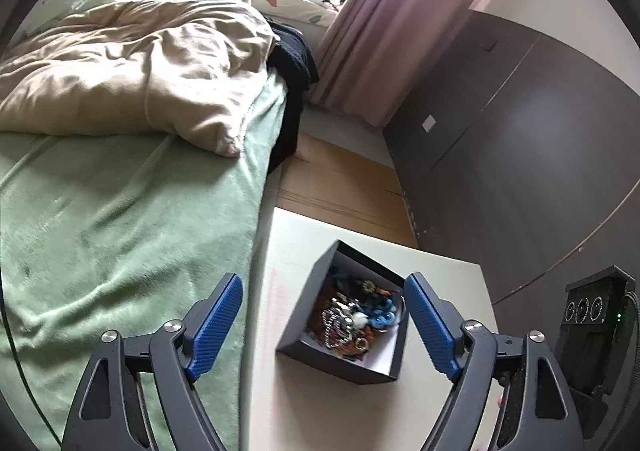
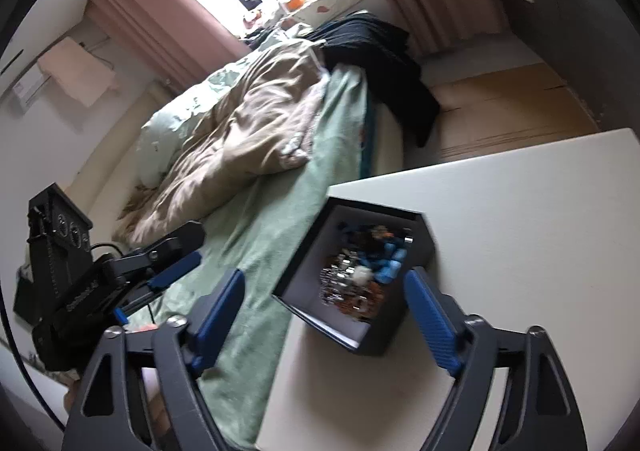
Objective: Organize jewelry
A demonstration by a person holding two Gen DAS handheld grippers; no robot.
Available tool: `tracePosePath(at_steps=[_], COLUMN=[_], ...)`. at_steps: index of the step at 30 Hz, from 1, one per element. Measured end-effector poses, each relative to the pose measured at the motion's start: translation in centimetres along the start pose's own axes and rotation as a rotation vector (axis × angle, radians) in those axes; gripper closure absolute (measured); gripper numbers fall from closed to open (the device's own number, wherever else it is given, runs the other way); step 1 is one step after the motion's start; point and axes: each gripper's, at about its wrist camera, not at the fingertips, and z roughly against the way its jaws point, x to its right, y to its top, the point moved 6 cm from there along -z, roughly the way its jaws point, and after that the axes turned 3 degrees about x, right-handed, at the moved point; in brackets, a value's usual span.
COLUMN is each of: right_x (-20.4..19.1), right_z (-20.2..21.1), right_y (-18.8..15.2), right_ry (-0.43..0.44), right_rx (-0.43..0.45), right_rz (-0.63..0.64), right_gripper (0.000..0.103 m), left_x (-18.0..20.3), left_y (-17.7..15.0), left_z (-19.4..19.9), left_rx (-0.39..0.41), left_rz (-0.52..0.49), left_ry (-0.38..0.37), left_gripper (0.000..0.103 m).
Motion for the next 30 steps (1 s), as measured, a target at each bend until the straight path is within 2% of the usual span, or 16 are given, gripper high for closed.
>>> tracePosePath(at_steps=[1,4,5,14,16,22,30], right_x=[0.4,1.4,1.7,3.3,3.5,3.7,3.8], right_z=[0.4,1.6,2.2,6.0,6.7,8.9,12.0], right_y=[-0.1,-0.3,-0.4,-1.3,-1.6,-2.3,-3.0], right_ry=[-0.011,-0.038,-0.044,-0.104,-0.116,-0.159,-0.193], right_rx=[0.001,0.007,0.014,0.047,0.052,0.074,0.112], right_rz=[-0.007,-0.023,-0.027,-0.026,-0.017,0.016,0.06], right_gripper=[0.018,0.003,0.001,0.0,0.0,0.0,0.0], left_x=[0.3,1.4,1.6,5.1,6.0,8.2,9.6], left_y=[-0.2,-0.9,-1.1,-3.8,-4.5,-5.8,-6.7], left_z=[0.1,0.5,0.6,1.1,1.4,2.7,4.3], left_rx=[0.003,0.01,0.01,-0.011,-0.011,0.017,0.057], left_rz=[-0.003,-0.034,-0.04,-0.149,-0.175,-0.245,-0.272], left_ry=[0.002,0.001,-0.002,-0.003,-0.016,-0.021,-0.02], left_gripper=[0.013,0.007,0.006,0.005,0.0,0.0,0.0])
